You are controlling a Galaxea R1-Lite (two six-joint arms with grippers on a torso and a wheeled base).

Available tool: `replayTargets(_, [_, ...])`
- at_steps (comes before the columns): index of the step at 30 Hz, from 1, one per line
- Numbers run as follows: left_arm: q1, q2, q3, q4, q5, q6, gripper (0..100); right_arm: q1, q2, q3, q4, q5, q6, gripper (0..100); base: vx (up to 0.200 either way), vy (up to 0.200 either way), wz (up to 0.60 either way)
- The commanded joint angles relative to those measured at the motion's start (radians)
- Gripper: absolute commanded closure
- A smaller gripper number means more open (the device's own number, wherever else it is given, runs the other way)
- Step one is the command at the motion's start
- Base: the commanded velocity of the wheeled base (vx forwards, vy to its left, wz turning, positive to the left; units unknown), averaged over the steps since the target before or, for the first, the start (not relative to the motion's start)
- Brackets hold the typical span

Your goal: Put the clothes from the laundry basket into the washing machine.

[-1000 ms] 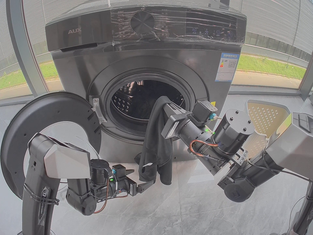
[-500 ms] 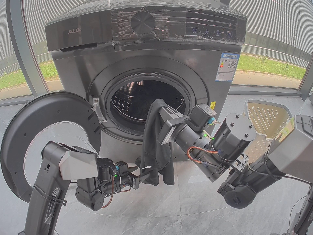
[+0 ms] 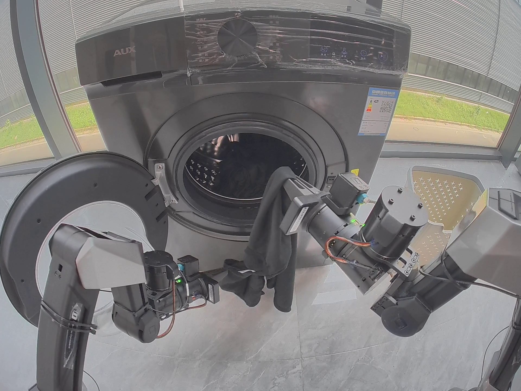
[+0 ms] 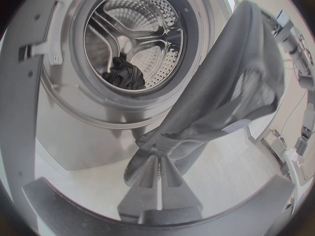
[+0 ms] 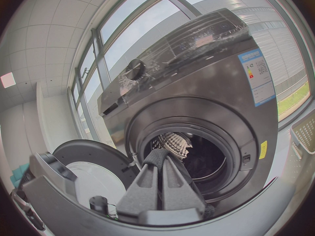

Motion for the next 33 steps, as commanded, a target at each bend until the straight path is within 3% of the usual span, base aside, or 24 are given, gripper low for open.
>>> replayTargets(1, [0.021, -0.229, 0.144, -0.001, -0.004, 0.003, 100, -0.065, 0.019, 0.050, -0.001, 0.006, 0.000, 100, 0.000, 0.000, 0.00])
replayTargets(14, [-0.002, -0.689, 0.388, 0.000, -0.013, -0.014, 100, -0.110, 0.008, 0.248, -0.030, 0.009, 0.004, 100, 0.000, 0.000, 0.00])
replayTargets(18, [-0.024, -0.808, 0.429, 0.000, -0.013, -0.035, 100, -0.122, -0.010, 0.309, -0.041, 0.009, 0.004, 100, 0.000, 0.000, 0.00])
replayTargets(22, [-0.027, -0.887, 0.435, 0.000, -0.015, -0.092, 100, -0.145, -0.042, 0.361, -0.041, 0.008, 0.012, 100, 0.000, 0.000, 0.00])
replayTargets(24, [-0.024, -0.903, 0.422, 0.002, -0.016, -0.104, 100, -0.159, -0.069, 0.391, -0.041, 0.009, 0.020, 100, 0.000, 0.000, 0.00])
replayTargets(33, [0.009, -0.931, 0.395, 0.002, -0.004, -0.123, 100, -0.191, -0.027, 0.424, -0.041, 0.000, 0.058, 100, 0.000, 0.000, 0.00])
